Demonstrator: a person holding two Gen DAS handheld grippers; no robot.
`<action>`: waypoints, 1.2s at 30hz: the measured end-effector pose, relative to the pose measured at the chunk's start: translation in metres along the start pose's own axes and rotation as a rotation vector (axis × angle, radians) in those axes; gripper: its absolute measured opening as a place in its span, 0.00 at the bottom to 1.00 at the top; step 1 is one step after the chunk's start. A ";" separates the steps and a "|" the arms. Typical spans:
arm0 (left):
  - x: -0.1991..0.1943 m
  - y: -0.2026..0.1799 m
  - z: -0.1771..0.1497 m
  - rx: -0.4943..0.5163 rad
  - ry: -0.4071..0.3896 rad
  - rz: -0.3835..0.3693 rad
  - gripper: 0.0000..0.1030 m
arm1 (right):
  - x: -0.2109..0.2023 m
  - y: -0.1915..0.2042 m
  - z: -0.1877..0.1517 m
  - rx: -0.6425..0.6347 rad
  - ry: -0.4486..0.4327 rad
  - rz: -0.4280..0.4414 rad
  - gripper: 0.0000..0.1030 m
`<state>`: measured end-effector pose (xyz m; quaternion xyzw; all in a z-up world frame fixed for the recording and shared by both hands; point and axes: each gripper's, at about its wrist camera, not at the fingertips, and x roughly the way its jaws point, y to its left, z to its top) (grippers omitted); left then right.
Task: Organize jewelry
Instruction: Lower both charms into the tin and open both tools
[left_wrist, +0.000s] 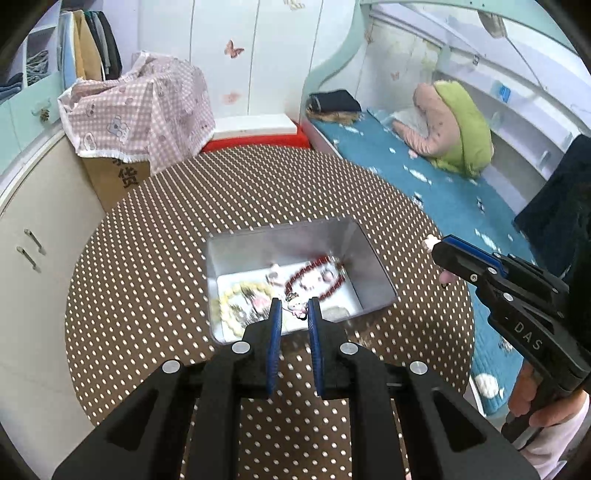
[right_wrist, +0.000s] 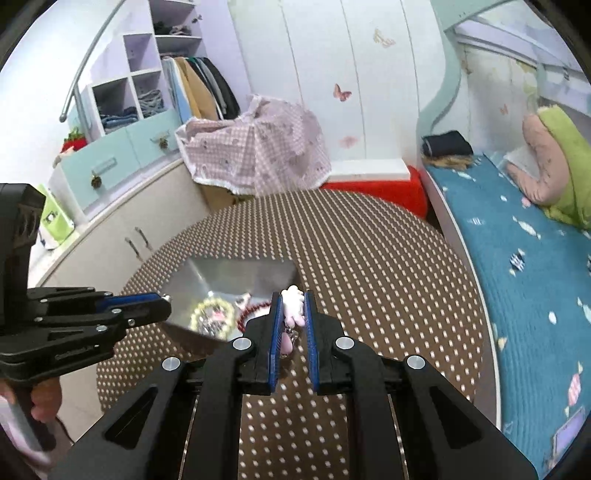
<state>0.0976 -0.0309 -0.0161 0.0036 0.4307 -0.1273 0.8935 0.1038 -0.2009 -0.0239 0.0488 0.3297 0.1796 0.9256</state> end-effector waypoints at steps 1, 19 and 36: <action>-0.001 0.004 0.003 -0.007 -0.009 0.000 0.12 | 0.001 0.004 0.005 -0.008 -0.005 0.003 0.12; 0.025 0.039 0.017 -0.079 0.002 0.033 0.28 | 0.050 0.046 0.024 -0.064 0.064 0.038 0.15; 0.008 0.061 -0.004 -0.117 0.006 0.064 0.49 | 0.034 0.018 -0.010 0.037 0.126 -0.064 0.71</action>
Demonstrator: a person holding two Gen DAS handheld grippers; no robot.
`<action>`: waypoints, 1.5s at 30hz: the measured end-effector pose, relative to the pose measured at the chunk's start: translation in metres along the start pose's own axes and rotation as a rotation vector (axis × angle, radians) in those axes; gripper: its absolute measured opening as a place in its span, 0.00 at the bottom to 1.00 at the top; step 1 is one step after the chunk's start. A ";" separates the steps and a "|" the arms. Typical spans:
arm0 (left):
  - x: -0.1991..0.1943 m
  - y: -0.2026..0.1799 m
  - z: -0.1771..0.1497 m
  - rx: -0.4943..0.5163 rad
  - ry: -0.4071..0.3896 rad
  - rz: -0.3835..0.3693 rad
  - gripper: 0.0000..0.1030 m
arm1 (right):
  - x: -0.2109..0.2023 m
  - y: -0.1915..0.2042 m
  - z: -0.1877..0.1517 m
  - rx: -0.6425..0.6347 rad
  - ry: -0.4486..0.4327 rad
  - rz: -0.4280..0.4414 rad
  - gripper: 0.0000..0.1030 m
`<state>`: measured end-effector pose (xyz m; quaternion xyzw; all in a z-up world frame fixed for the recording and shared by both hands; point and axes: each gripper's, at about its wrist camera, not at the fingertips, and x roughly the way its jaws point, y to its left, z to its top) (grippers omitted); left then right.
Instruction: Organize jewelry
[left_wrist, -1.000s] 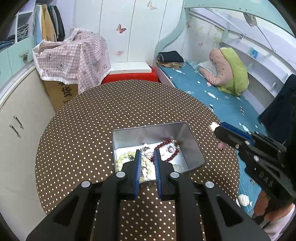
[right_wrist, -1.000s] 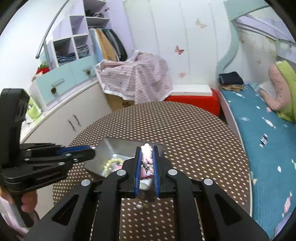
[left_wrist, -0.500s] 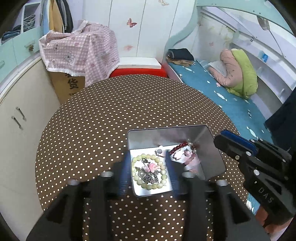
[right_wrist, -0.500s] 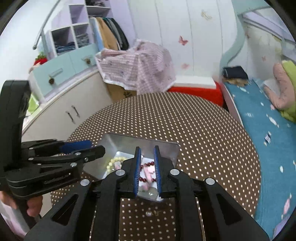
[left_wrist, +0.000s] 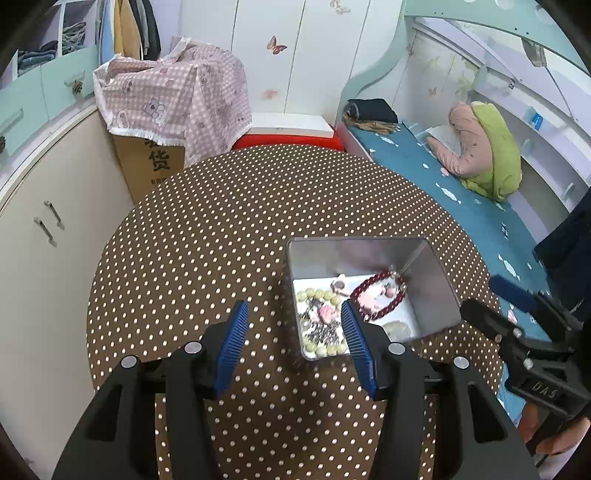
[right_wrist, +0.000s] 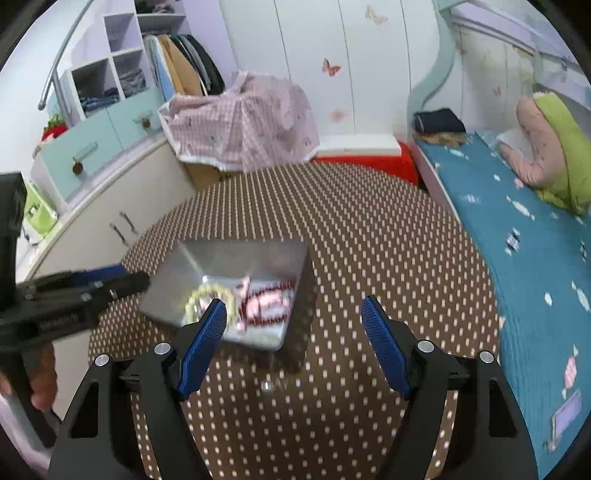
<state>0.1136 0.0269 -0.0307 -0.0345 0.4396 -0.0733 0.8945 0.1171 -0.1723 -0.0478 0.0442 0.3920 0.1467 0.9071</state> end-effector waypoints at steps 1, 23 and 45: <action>0.000 0.001 -0.001 -0.005 0.004 0.002 0.49 | 0.000 0.000 -0.005 0.000 0.008 0.000 0.71; 0.045 0.000 0.008 -0.009 0.111 -0.008 0.08 | 0.047 0.015 -0.061 -0.084 0.134 -0.032 0.17; 0.045 -0.001 0.007 -0.028 0.115 -0.010 0.07 | -0.005 0.031 0.013 -0.136 -0.071 0.054 0.17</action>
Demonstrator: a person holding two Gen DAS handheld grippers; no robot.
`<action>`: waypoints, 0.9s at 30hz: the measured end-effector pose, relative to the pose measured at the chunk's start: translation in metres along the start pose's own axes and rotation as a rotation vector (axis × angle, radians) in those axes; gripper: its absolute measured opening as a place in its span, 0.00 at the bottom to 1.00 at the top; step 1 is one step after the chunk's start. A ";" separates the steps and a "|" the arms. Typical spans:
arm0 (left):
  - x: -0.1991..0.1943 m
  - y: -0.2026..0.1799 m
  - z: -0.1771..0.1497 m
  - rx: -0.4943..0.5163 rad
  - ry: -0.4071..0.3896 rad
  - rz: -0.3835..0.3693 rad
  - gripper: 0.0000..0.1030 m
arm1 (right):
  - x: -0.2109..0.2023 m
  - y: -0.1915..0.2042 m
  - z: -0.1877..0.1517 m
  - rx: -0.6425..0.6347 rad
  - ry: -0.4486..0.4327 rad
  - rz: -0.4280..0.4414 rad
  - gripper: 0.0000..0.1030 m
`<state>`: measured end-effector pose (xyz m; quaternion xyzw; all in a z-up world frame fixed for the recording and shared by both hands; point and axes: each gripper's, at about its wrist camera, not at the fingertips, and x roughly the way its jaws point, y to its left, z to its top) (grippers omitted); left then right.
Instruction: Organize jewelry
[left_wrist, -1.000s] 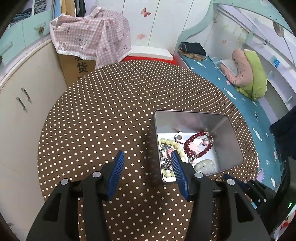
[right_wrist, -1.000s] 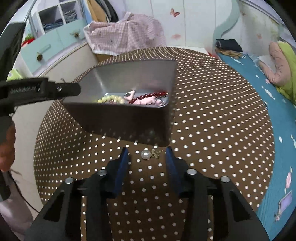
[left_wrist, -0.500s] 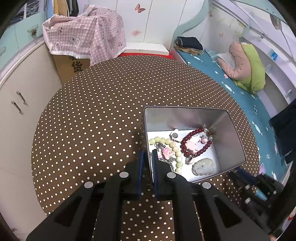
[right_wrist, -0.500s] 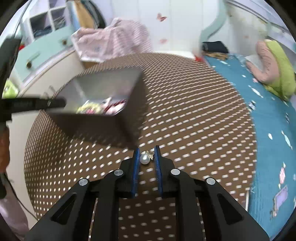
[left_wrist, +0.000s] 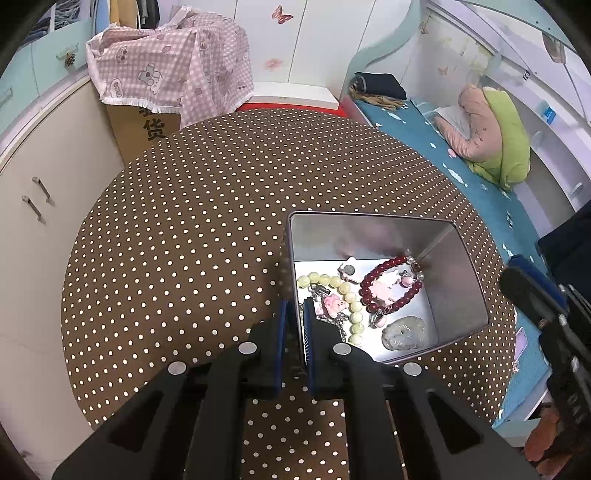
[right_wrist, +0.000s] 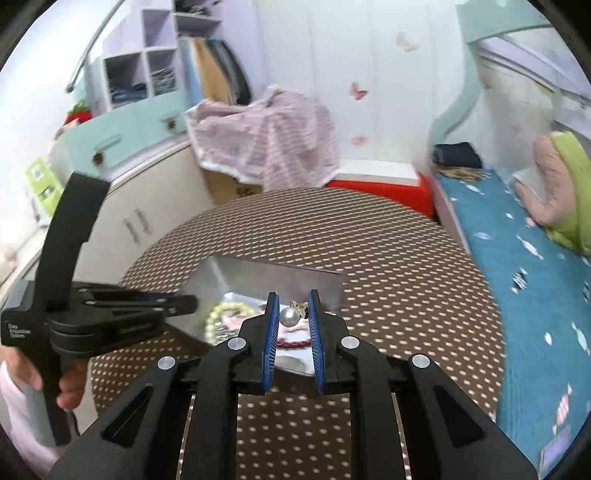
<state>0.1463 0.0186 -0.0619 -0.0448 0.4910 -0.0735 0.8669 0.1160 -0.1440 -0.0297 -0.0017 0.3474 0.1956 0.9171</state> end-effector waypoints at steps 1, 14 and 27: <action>0.000 0.000 0.000 0.000 0.000 0.001 0.07 | 0.000 0.001 -0.001 -0.002 0.013 0.021 0.18; -0.007 0.000 -0.003 -0.006 -0.006 0.022 0.12 | -0.006 -0.016 0.000 0.095 0.008 -0.062 0.77; -0.047 -0.002 -0.015 0.005 -0.101 0.119 0.66 | -0.026 -0.013 -0.005 0.121 -0.009 -0.098 0.80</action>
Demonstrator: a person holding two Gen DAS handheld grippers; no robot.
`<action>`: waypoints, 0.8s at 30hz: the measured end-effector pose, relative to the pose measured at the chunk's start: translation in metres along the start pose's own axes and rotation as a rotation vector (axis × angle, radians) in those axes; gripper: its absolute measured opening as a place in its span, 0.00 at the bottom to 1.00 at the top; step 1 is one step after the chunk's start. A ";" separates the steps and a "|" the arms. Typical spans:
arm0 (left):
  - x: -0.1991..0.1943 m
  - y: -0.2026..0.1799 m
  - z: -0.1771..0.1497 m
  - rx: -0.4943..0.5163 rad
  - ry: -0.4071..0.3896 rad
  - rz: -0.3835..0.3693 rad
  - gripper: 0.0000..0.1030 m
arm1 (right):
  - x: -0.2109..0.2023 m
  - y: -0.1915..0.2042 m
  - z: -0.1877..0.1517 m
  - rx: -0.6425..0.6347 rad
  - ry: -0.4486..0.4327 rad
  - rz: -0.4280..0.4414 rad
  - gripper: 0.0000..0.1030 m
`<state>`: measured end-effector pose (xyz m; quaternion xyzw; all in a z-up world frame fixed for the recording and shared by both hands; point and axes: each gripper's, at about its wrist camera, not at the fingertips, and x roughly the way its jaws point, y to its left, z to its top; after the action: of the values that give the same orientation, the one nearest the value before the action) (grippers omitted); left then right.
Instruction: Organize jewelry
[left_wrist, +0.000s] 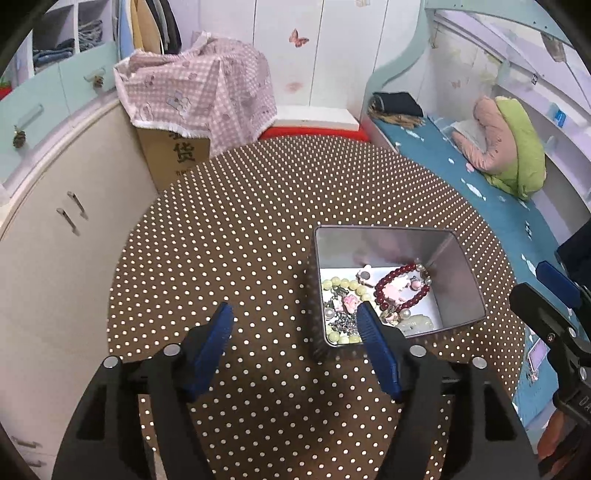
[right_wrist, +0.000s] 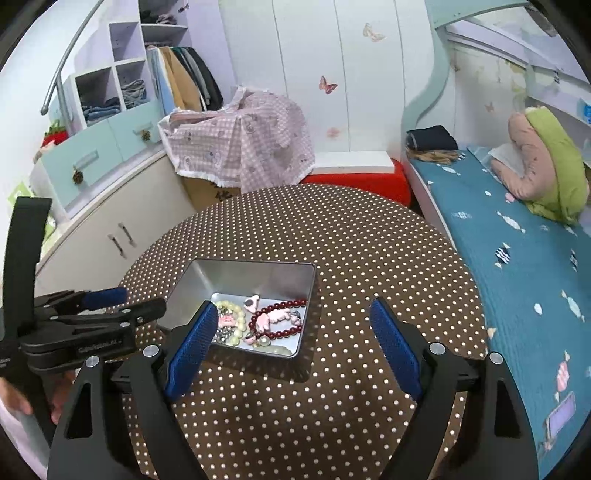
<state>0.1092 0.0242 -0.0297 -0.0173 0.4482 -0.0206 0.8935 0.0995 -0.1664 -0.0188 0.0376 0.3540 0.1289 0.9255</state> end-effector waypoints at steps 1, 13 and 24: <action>-0.004 0.000 -0.001 0.001 -0.007 0.005 0.67 | -0.004 0.000 0.000 0.002 -0.005 -0.009 0.80; -0.048 -0.022 -0.013 0.046 -0.088 0.017 0.71 | -0.040 0.013 -0.004 -0.028 -0.050 -0.023 0.82; -0.066 -0.028 -0.020 0.055 -0.130 0.026 0.72 | -0.054 0.021 -0.008 -0.039 -0.055 -0.028 0.82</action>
<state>0.0533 -0.0008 0.0123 0.0120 0.3888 -0.0200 0.9210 0.0512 -0.1606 0.0132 0.0179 0.3264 0.1220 0.9371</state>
